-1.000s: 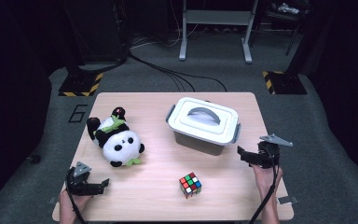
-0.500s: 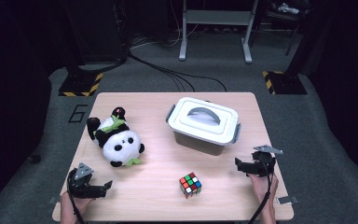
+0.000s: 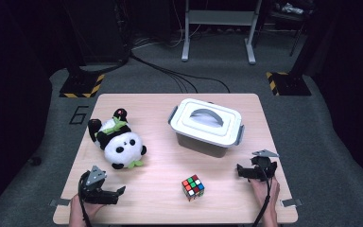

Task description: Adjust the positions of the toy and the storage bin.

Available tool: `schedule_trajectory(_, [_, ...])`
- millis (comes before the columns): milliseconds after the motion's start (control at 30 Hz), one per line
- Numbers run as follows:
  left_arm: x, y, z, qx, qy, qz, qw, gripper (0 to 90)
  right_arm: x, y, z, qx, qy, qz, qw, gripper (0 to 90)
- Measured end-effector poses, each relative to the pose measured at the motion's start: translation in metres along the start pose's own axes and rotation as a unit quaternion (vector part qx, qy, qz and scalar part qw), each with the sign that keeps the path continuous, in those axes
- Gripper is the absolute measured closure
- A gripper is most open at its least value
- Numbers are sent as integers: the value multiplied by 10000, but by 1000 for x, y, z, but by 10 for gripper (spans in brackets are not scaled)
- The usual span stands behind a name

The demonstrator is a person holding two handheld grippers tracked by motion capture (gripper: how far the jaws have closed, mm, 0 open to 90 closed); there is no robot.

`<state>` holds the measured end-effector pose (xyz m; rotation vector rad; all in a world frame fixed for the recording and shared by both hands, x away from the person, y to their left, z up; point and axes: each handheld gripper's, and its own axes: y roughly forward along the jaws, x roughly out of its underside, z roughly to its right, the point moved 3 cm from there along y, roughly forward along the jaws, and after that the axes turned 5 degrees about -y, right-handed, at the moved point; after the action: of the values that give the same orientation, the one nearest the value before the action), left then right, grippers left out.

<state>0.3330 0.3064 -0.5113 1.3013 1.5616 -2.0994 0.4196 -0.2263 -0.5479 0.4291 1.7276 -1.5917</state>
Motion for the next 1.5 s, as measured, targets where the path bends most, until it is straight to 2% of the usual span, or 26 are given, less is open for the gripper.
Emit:
schedule_trajectory(400, [-20,9,34,399,314,174,9986,0,1,0,0,64,-52,48,10000,0])
schedule_trajectory(633, [-37,18,58,726,497,243,9958,0,2,0,0,73,-50,57,9999,0])
schedule_trajectory(933, [-55,30,90,1113,722,248,9908,0,2,0,-1,85,-58,84,9999,0])
schedule_trajectory(1033, [-61,33,99,1180,868,257,9889,0,2,0,-1,86,-67,88,9999,0])
schedule_trajectory(1133, [-66,36,109,1281,956,251,9868,0,2,0,-1,89,-35,72,9999,0])
schedule_trajectory(1167, [-67,38,113,1308,921,265,9868,0,2,0,-1,89,-36,72,9999,0])
schedule_trajectory(1300, [-73,43,126,1407,1056,272,9840,0,2,0,-1,88,-36,72,9999,0])
schedule_trajectory(1500, [-83,51,149,1680,1231,241,9778,0,2,0,-1,89,-36,73,9999,0])
